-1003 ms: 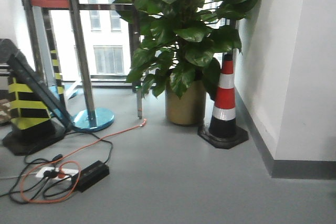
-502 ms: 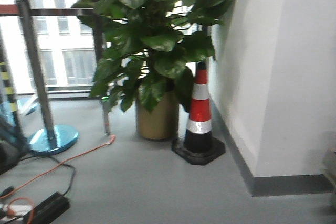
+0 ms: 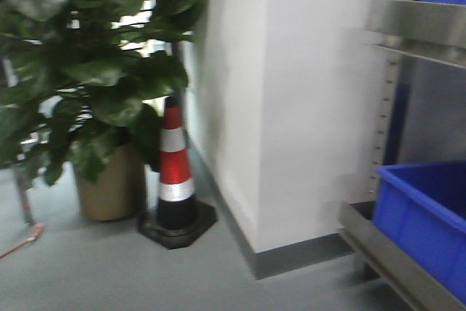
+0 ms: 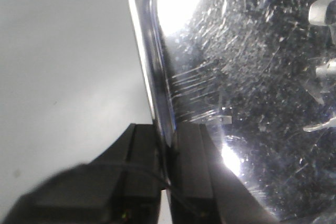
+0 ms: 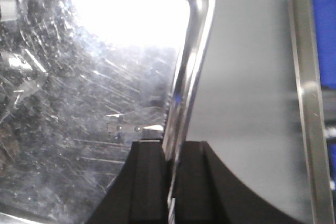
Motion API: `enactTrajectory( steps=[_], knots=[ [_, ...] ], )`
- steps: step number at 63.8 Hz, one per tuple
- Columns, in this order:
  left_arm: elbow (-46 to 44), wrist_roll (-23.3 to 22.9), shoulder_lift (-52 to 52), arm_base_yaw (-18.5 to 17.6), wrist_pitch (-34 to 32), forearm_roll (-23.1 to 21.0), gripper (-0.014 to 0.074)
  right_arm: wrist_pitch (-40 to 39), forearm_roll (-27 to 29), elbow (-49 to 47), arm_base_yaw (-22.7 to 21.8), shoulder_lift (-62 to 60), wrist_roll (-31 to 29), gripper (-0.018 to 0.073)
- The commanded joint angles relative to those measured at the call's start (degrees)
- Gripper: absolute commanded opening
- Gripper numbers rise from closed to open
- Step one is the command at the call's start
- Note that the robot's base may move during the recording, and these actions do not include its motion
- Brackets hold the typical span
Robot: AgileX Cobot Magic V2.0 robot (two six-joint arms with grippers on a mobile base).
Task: Stack silver trays without gaps
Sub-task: 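Carry the tray in both grippers while driving across the room, then drive up to the rack holding the larger silver tray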
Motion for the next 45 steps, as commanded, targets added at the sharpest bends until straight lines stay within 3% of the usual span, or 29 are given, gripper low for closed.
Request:
enactTrajectory(
  steps=[1,45],
  knots=[
    [-1.39,1.77,-2.11,-0.49,3.37,0.61,-0.0048,1.88,-1.1,-1.67,0.0,-2.45,-1.05,0.0056],
    [-1.39,1.77,-2.11,-0.49,3.37,0.61,-0.0048,1.88,-1.1,-1.67,0.0,-2.45,-1.05,0.0056]
  ],
)
